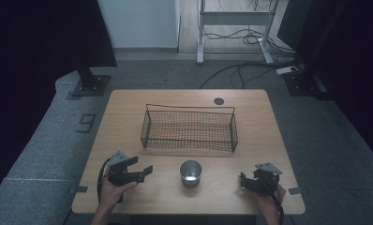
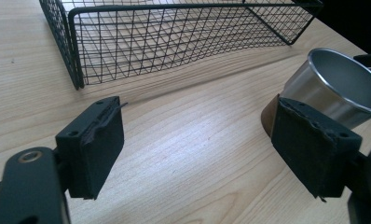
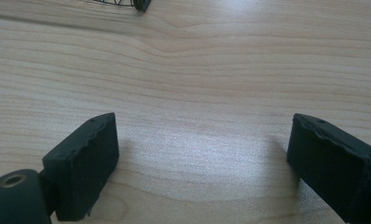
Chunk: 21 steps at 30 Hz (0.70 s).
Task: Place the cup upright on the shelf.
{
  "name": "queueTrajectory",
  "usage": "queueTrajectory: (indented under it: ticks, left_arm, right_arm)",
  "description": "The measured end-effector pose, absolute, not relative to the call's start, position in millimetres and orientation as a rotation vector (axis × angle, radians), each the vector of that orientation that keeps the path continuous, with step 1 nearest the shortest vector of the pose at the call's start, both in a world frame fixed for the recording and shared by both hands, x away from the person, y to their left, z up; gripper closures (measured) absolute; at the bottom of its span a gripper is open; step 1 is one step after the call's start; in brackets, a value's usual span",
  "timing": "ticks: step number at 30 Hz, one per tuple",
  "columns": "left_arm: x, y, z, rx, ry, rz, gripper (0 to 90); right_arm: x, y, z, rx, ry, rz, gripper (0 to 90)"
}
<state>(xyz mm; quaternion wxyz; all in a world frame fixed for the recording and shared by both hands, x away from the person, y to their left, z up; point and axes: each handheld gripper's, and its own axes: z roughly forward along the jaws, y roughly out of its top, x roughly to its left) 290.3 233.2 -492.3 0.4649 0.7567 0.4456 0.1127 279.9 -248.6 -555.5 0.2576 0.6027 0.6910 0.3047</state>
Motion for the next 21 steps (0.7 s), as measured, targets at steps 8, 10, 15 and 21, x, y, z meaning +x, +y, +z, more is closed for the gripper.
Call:
queueTrajectory:
  ticks: [8,10,15,21]
  left_arm:
    - [287,233,-488,1.848,1.079,0.268,16.5]
    - [287,231,-487,1.849,1.075,0.267,16.5]
    - [286,228,-485,1.847,1.072,0.268,15.6]
    - [284,226,-480,1.841,1.055,0.263,14.8]
  right_arm:
    - [280,-248,-556,1.642,1.869,0.822,7.9]
    - [280,-249,-556,1.641,1.871,0.822,7.8]
    - [280,-249,-556,1.641,1.872,0.822,7.7]
    - [280,-249,-556,1.642,1.87,0.821,7.4]
